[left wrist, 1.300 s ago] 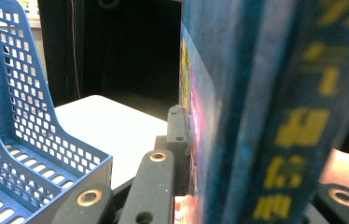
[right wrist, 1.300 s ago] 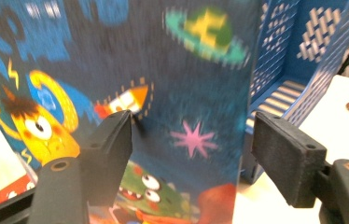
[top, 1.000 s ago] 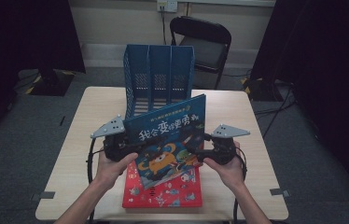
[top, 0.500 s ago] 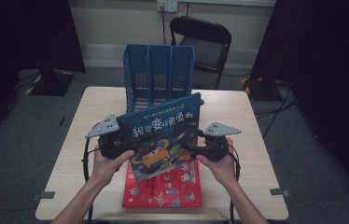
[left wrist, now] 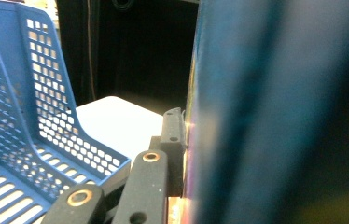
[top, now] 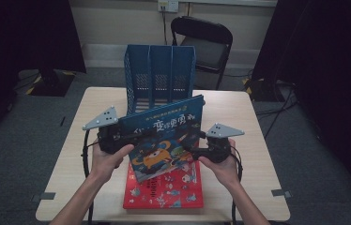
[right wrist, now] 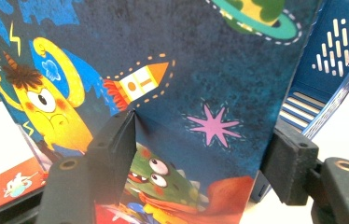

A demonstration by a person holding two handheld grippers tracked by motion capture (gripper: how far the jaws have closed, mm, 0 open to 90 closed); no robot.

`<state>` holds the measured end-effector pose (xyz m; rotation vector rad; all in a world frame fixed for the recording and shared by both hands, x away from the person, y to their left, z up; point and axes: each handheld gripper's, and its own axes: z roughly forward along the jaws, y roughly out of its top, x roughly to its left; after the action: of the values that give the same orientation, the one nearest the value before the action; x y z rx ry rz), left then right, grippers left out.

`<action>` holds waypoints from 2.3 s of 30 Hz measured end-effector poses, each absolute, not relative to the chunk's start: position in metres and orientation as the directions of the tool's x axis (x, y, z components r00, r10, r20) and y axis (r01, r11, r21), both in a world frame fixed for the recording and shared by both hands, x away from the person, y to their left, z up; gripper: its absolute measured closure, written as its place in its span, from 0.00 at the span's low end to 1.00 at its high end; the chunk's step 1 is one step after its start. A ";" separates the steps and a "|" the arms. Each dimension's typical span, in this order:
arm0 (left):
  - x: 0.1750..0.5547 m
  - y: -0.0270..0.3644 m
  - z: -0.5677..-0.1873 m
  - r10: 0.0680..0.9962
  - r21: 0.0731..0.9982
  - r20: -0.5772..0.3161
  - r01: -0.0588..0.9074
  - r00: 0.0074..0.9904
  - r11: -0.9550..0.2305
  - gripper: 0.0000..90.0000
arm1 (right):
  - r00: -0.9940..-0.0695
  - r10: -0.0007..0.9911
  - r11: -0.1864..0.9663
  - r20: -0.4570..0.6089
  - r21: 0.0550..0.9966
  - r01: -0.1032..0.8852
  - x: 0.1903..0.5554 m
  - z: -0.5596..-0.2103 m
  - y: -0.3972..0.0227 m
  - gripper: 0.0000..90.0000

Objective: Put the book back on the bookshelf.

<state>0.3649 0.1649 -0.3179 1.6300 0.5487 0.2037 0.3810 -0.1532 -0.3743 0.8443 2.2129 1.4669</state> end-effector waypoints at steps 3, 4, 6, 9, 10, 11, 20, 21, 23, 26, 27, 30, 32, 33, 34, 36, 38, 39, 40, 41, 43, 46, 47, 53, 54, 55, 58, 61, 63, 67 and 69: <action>0.369 0.166 -0.316 0.444 0.970 -0.204 0.243 0.873 -0.031 0.85 | -0.753 0.657 0.289 0.025 0.915 0.282 0.381 -0.374 -0.152 0.36; 0.370 0.167 -0.313 0.438 0.968 -0.210 0.249 0.874 -0.034 0.85 | -0.756 0.654 0.291 0.023 0.915 0.279 0.382 -0.375 -0.151 0.36; 0.373 0.168 -0.309 0.417 0.967 -0.217 0.252 0.882 -0.030 0.86 | -0.757 0.653 0.293 0.022 0.914 0.279 0.381 -0.375 -0.151 0.36; 0.375 0.166 -0.304 0.397 0.964 -0.215 0.259 0.892 -0.061 0.87 | -0.760 0.650 0.292 0.023 0.915 0.278 0.381 -0.374 -0.152 0.36; 0.374 0.166 -0.304 0.398 0.964 -0.215 0.259 0.892 -0.061 0.88 | -0.761 0.648 0.292 0.025 0.915 0.279 0.381 -0.374 -0.152 0.36; 0.374 0.166 -0.304 0.403 0.964 -0.213 0.260 0.890 -0.064 0.88 | -0.762 0.647 0.292 0.025 0.915 0.278 0.381 -0.374 -0.152 0.36; 0.369 0.163 -0.302 0.424 0.968 -0.176 0.234 0.889 -0.089 0.90 | -0.761 0.648 0.293 0.026 0.914 0.281 0.381 -0.374 -0.151 0.34; 0.368 0.163 -0.302 0.431 0.969 -0.172 0.231 0.886 -0.089 0.91 | -0.761 0.649 0.294 0.026 0.913 0.282 0.381 -0.374 -0.151 0.34; 0.366 0.162 -0.302 0.441 0.969 -0.164 0.228 0.882 -0.096 0.91 | -0.764 0.645 0.296 0.025 0.913 0.280 0.382 -0.374 -0.151 0.34; 0.363 0.161 -0.301 0.456 0.970 -0.151 0.220 0.877 -0.103 0.92 | -0.769 0.638 0.292 0.034 0.914 0.283 0.383 -0.375 -0.152 0.34; 0.362 0.161 -0.301 0.463 0.969 -0.158 0.228 0.872 -0.097 0.92 | -0.770 0.637 0.292 0.034 0.914 0.282 0.383 -0.375 -0.152 0.34; 0.361 0.161 -0.301 0.471 0.969 -0.156 0.227 0.869 -0.098 0.92 | -0.768 0.639 0.286 0.040 0.915 0.286 0.384 -0.375 -0.153 0.36; 0.362 0.162 -0.301 0.475 0.968 -0.160 0.232 0.865 -0.097 0.92 | -0.770 0.637 0.283 0.042 0.916 0.284 0.384 -0.375 -0.155 0.39; 0.362 0.162 -0.301 0.479 0.967 -0.167 0.238 0.862 -0.091 0.92 | -0.767 0.640 0.285 0.041 0.915 0.287 0.384 -0.375 -0.156 0.40; 0.363 0.162 -0.301 0.482 0.966 -0.169 0.241 0.859 -0.091 0.92 | -0.766 0.642 0.286 0.040 0.914 0.287 0.384 -0.375 -0.157 0.41; 0.365 0.164 -0.300 0.483 0.964 -0.177 0.250 0.858 -0.092 0.92 | -0.766 0.642 0.279 0.049 0.915 0.292 0.385 -0.375 -0.160 0.41; 0.366 0.167 -0.299 0.493 0.961 -0.184 0.261 0.850 -0.090 0.92 | -0.762 0.645 0.274 0.055 0.915 0.297 0.385 -0.375 -0.163 0.41; 0.366 0.169 -0.298 0.496 0.960 -0.186 0.264 0.848 -0.091 0.92 | -0.760 0.648 0.274 0.053 0.915 0.297 0.386 -0.375 -0.163 0.41; 0.366 0.170 -0.298 0.501 0.959 -0.188 0.268 0.845 -0.091 0.93 | -0.758 0.649 0.268 0.058 0.916 0.299 0.386 -0.375 -0.164 0.41; 0.366 0.171 -0.298 0.502 0.958 -0.192 0.271 0.843 -0.090 0.93 | -0.755 0.653 0.270 0.057 0.914 0.302 0.386 -0.375 -0.165 0.41; 0.367 0.172 -0.297 0.508 0.955 -0.204 0.283 0.837 -0.083 0.92 | -0.752 0.657 0.270 0.058 0.913 0.306 0.387 -0.376 -0.165 0.41; 0.369 0.174 -0.297 0.516 0.953 -0.212 0.293 0.830 -0.081 0.93 | -0.753 0.655 0.272 0.060 0.911 0.309 0.388 -0.377 -0.164 0.41; 0.369 0.175 -0.296 0.516 0.951 -0.215 0.298 0.829 -0.081 0.93 | -0.755 0.653 0.274 0.059 0.911 0.309 0.388 -0.377 -0.164 0.41; 0.366 0.176 -0.288 0.562 0.955 -0.187 0.283 0.806 -0.088 0.93 | -0.751 0.657 0.274 0.061 0.909 0.314 0.389 -0.377 -0.165 0.40; 0.367 0.176 -0.286 0.570 0.954 -0.186 0.285 0.800 -0.089 0.93 | -0.750 0.658 0.273 0.062 0.909 0.315 0.389 -0.377 -0.165 0.40; 0.368 0.176 -0.285 0.572 0.953 -0.189 0.291 0.798 -0.090 0.93 | -0.748 0.660 0.270 0.062 0.910 0.314 0.389 -0.377 -0.166 0.40; 0.370 0.178 -0.283 0.573 0.950 -0.189 0.297 0.797 -0.099 0.93 | -0.746 0.663 0.266 0.065 0.911 0.315 0.389 -0.376 -0.168 0.40; 0.372 0.177 -0.279 0.570 0.948 -0.181 0.297 0.802 -0.117 0.93 | -0.743 0.666 0.264 0.067 0.910 0.319 0.390 -0.377 -0.169 0.40; 0.372 0.176 -0.277 0.570 0.947 -0.176 0.297 0.803 -0.125 0.93 | -0.743 0.666 0.261 0.070 0.910 0.321 0.390 -0.377 -0.169 0.40; 0.374 0.175 -0.270 0.581 0.949 -0.155 0.285 0.799 -0.138 0.93 | -0.744 0.664 0.265 0.069 0.909 0.321 0.391 -0.377 -0.169 0.40; 0.375 0.176 -0.267 0.580 0.948 -0.154 0.286 0.800 -0.142 0.93 | -0.744 0.664 0.264 0.072 0.909 0.323 0.391 -0.377 -0.169 0.40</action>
<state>0.3746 0.1759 -0.2674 1.7367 0.6768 0.2922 0.3911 -0.1688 -0.3773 0.9043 2.2163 1.4725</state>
